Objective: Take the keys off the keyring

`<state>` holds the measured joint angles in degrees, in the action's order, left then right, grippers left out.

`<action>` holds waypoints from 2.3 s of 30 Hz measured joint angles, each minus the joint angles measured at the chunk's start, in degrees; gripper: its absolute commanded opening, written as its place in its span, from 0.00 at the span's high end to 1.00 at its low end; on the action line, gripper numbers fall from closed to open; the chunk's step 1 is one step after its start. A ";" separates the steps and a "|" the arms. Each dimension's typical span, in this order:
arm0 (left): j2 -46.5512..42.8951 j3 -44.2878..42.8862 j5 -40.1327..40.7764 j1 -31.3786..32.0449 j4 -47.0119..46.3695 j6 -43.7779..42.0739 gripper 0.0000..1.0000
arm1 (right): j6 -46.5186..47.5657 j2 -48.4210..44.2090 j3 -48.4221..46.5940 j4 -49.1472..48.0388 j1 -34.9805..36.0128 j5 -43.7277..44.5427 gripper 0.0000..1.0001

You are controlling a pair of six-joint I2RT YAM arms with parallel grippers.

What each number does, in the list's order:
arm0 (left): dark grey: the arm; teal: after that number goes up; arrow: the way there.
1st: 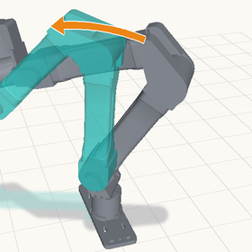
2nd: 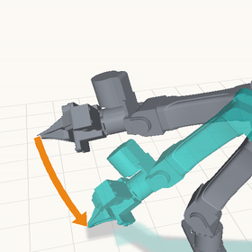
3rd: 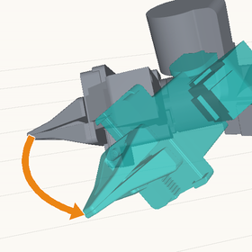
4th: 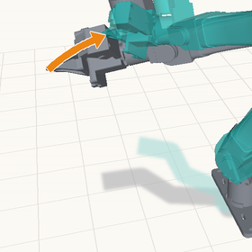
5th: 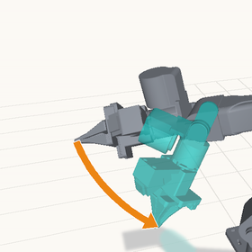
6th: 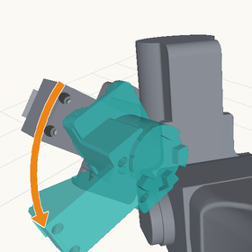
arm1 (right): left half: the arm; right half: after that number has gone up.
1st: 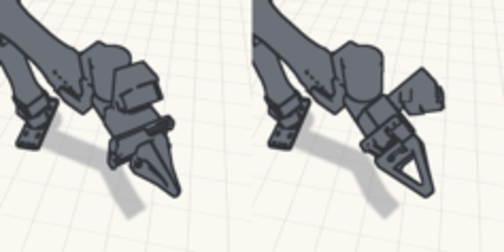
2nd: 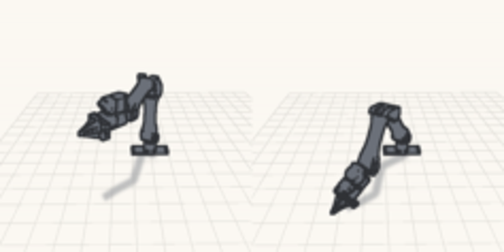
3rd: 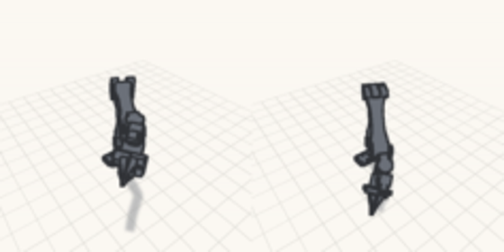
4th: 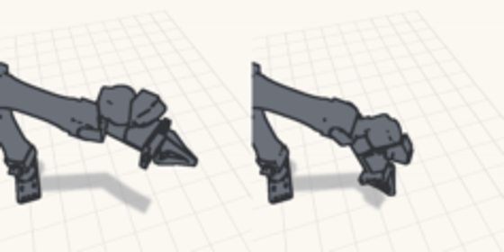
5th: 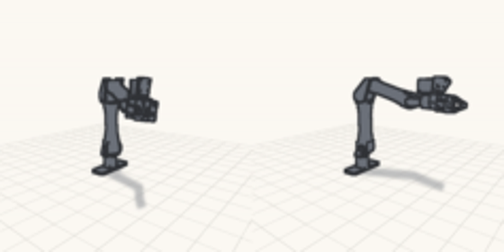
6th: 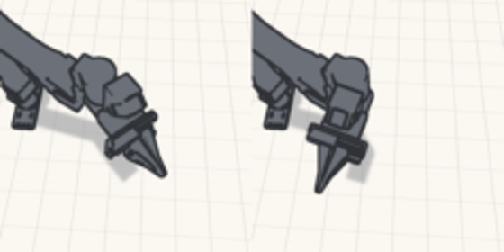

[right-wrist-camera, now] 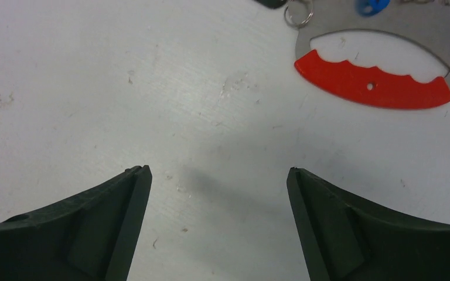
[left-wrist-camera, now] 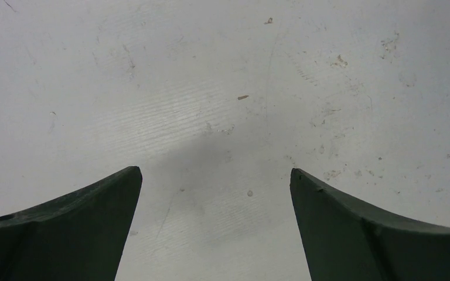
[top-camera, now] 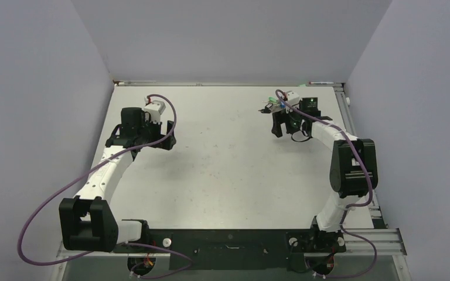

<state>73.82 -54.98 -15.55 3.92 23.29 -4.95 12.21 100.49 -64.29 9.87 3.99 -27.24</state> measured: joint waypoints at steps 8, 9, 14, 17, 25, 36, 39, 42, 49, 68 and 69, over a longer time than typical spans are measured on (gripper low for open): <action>-0.94 0.00 -0.09 0.00 0.02 2.95 0.04 | -5.40 15.93 -18.27 -0.57 0.02 0.98 0.10; -1.36 0.00 -0.09 0.00 0.00 3.13 0.04 | -5.84 17.18 -19.56 -0.68 0.02 1.05 0.10; -3.72 0.00 -0.09 -0.02 0.00 3.76 0.04 | -8.46 23.37 -25.86 -0.83 0.02 2.43 0.10; -4.22 0.00 -0.09 -0.02 0.00 4.02 0.04 | -9.35 26.40 -28.44 -0.79 0.20 2.91 0.10; -4.22 0.00 -0.09 -0.02 0.00 4.31 0.04 | -8.20 29.92 -32.92 2.47 1.27 0.66 0.03; -4.22 0.00 -0.22 -0.02 0.02 4.31 0.04 | 10.43 24.83 -28.06 15.04 8.15 -4.02 0.22; -4.20 -0.02 -0.59 -0.02 0.04 4.28 0.04 | 17.62 21.05 -23.65 20.24 9.09 -4.31 0.23; -4.17 -0.02 -1.09 -0.02 0.02 4.26 0.04 | 24.24 16.61 -18.43 25.66 8.70 -4.07 0.22; -3.08 0.00 -1.92 -0.02 0.04 4.20 0.04 | 29.11 12.98 -16.00 37.03 -3.28 -3.58 0.17; -2.34 -0.04 -2.93 -0.02 0.04 4.24 0.04 | 21.14 7.69 -13.86 31.52 -9.94 -3.06 0.23; -2.34 -0.04 -3.02 -0.02 0.04 4.24 0.04 | 22.40 8.48 -14.29 32.59 -9.94 -3.30 0.23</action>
<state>71.48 -55.02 -18.57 3.90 23.33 -0.71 34.61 108.97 -78.59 42.46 -5.96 -30.55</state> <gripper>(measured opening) 0.962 0.775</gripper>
